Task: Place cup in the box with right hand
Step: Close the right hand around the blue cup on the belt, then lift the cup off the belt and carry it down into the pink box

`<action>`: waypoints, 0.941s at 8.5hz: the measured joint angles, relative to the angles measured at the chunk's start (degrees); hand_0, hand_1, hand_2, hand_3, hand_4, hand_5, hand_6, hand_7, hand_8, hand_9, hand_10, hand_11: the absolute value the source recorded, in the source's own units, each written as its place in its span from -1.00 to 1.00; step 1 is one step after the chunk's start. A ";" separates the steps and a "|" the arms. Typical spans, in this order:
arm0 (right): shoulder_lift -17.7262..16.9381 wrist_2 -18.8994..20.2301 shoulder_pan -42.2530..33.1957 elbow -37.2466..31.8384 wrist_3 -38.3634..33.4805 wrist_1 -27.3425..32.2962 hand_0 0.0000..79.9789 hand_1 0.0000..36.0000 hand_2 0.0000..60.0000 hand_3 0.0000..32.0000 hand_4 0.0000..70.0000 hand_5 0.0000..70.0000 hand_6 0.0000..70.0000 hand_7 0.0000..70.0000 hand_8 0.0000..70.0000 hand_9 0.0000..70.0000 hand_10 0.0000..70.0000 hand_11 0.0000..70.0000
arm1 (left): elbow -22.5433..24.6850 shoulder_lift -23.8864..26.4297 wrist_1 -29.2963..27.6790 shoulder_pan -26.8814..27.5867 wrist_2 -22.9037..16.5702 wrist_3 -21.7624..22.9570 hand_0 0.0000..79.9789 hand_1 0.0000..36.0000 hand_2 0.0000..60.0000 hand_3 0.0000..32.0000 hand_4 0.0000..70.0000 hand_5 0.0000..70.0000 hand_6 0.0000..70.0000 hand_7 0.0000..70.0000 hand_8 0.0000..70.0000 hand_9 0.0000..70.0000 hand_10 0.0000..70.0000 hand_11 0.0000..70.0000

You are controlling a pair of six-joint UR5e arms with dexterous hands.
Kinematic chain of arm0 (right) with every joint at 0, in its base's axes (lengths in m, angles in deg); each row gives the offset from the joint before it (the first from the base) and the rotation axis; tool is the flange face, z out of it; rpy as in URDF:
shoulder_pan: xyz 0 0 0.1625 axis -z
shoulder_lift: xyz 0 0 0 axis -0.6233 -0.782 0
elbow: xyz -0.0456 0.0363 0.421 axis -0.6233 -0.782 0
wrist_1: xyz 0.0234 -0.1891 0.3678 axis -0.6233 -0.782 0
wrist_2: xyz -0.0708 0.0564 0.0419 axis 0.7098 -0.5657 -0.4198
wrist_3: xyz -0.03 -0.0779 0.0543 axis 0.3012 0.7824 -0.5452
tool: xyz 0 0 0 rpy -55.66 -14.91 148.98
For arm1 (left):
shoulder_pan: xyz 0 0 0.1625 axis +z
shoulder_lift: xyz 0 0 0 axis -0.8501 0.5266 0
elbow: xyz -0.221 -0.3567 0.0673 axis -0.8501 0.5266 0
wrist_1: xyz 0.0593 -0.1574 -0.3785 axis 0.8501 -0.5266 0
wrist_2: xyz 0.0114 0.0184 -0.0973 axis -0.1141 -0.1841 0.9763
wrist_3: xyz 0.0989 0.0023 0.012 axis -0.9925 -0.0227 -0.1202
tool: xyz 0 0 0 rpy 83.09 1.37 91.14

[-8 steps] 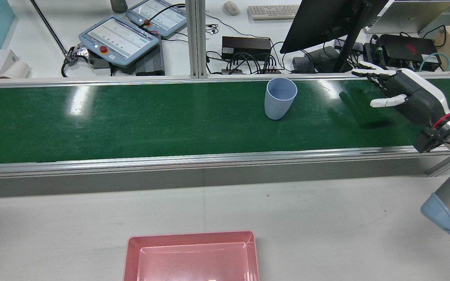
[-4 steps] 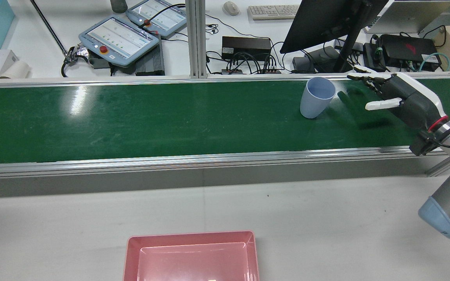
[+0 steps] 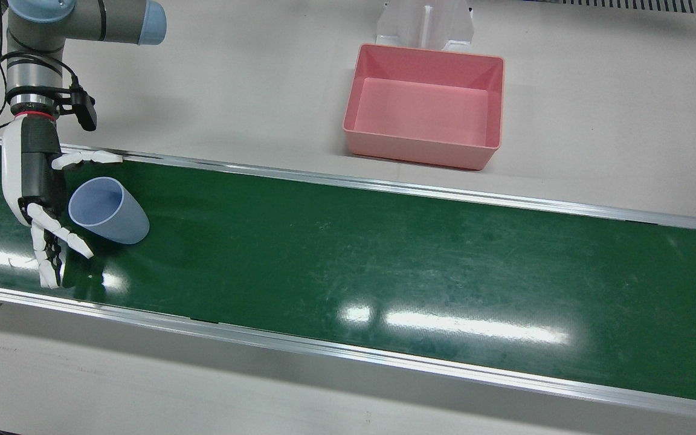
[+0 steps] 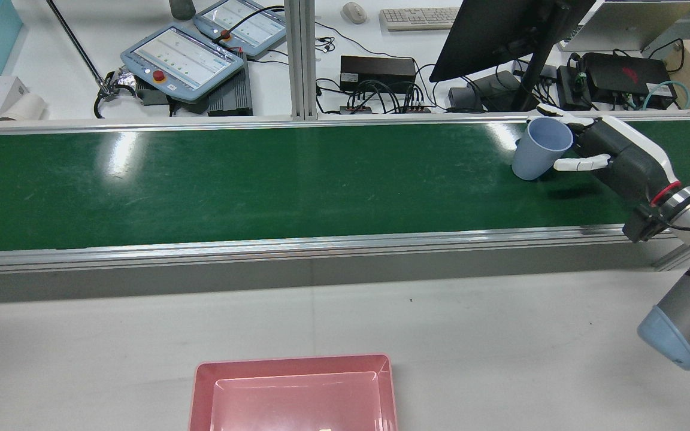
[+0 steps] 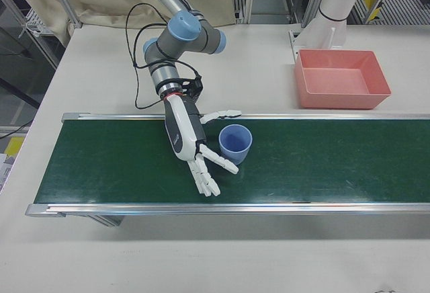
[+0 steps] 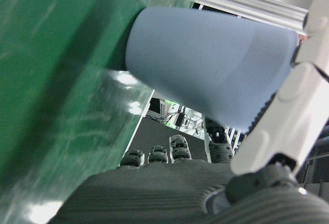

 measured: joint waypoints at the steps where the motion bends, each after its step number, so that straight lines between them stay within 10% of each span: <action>1: 0.00 -0.47 0.13 0.00 0.00 0.09 0.29 1.00 1.00 -1.00 -0.03 -0.62 -0.20 1.00 -0.05 0.62 -0.33 0.05 | -0.02 0.00 0.00 0.00 0.00 0.00 -1.00 -1.00 -1.00 -1.00 -1.00 -1.00 -1.00 -1.00 -1.00 -1.00 -1.00 -1.00; 3: 0.04 -1.18 0.26 -0.11 -0.06 0.26 0.28 1.00 1.00 -1.00 -0.50 -0.55 -0.09 1.00 0.19 0.90 -0.16 0.29 | -0.02 0.00 0.00 0.00 -0.03 0.00 -1.00 -1.00 -1.00 -1.00 -1.00 -1.00 -1.00 -1.00 -1.00 -1.00 -1.00 -1.00; 8: -0.14 -3.74 -0.83 8.60 -0.59 0.80 0.37 1.00 1.00 -1.00 -0.38 -0.53 -0.06 1.00 0.21 0.91 -0.21 0.23 | 0.00 0.00 0.00 -0.02 -0.07 0.00 -1.00 -1.00 -1.00 -1.00 -1.00 -1.00 -1.00 -1.00 -1.00 -1.00 -1.00 -1.00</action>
